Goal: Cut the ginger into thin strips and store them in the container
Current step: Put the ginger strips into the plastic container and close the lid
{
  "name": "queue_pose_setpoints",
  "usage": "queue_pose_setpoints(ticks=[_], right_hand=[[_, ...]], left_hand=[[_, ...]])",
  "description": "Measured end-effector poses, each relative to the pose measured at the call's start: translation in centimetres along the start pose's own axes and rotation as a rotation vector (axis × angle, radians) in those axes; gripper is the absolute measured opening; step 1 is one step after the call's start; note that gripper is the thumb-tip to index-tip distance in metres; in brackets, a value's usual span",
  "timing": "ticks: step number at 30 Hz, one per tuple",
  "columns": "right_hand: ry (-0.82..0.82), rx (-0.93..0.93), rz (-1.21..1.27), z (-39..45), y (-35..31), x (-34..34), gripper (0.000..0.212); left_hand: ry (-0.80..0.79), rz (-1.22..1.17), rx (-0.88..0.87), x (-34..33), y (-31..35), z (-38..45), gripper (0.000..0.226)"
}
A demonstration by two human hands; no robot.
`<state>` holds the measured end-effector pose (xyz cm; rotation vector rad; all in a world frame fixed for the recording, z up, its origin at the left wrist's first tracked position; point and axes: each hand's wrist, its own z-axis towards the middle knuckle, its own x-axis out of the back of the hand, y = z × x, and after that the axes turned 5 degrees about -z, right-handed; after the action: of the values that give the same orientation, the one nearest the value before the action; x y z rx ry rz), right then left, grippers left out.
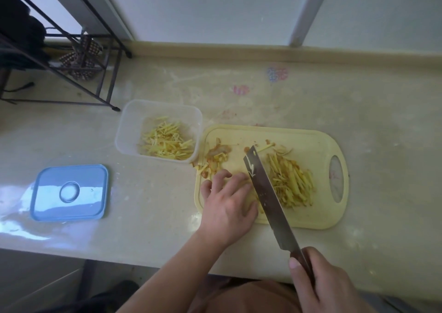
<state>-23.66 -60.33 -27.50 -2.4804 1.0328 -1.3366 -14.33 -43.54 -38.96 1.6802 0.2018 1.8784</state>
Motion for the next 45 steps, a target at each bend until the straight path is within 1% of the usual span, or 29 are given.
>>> queue_pose_setpoints(ticks=[2, 5, 7, 10, 14, 20, 25, 28, 31, 32, 36, 40, 43, 45], right_hand=[[-0.029, -0.010, -0.024, 0.1, -0.3, -0.1, 0.024], [-0.026, -0.026, -0.014, 0.5, -0.4, -0.7, 0.024], [-0.021, -0.029, -0.020, 0.5, -0.3, -0.9, 0.023], [-0.018, -0.039, -0.063, 0.4, -0.7, -1.0, 0.023], [-0.013, -0.029, -0.199, 0.3, -1.4, -1.2, 0.023], [0.002, -0.024, -0.283, -0.1, -1.9, -1.7, 0.021], [-0.062, 0.012, -0.408, 0.1, -1.9, -2.1, 0.019], [-0.094, 0.010, -0.436, 0.7, -2.0, -2.0, 0.018], [-0.122, 0.005, -0.370, 1.9, -1.9, -2.1, 0.017], [-0.105, 0.011, -0.323, 2.5, -1.8, -2.3, 0.017], [0.023, 0.122, -0.178, 4.0, -0.7, -3.0, 0.020], [0.105, 0.119, -0.007, 4.2, 0.9, -2.3, 0.030], [0.120, 0.167, 0.087, 4.0, 1.3, -1.0, 0.044], [0.135, 0.190, 0.188, 3.6, 1.4, 0.5, 0.045]], left_hand=[[0.049, -0.051, 0.008, -0.1, -0.2, 0.0, 0.022], [0.136, -0.092, -0.032, 0.0, -0.7, 0.0, 0.006], [0.152, -0.109, -0.070, 0.1, -1.0, 0.3, 0.002], [0.090, -0.095, -0.144, 0.3, -1.2, 0.6, 0.003], [0.043, -0.115, -0.165, 0.1, -1.5, 1.0, 0.005], [0.048, -0.126, -0.190, 0.0, -1.5, 1.3, 0.009], [0.091, -0.123, -0.186, -0.2, -1.1, 1.4, 0.009], [0.066, -0.109, -0.188, -0.3, -0.9, 1.1, 0.009], [0.026, -0.089, -0.202, -0.3, -0.6, 1.0, 0.010], [0.018, -0.081, -0.208, -0.3, -0.6, 1.0, 0.010], [-0.007, -0.026, -0.237, 0.0, -0.7, 0.8, 0.012], [-0.030, 0.034, -0.217, 0.3, -0.5, 0.6, 0.013], [-0.030, -0.029, -0.188, 0.3, -0.5, 0.5, 0.008], [-0.018, -0.123, -0.129, 0.5, -0.6, 0.2, 0.009]])
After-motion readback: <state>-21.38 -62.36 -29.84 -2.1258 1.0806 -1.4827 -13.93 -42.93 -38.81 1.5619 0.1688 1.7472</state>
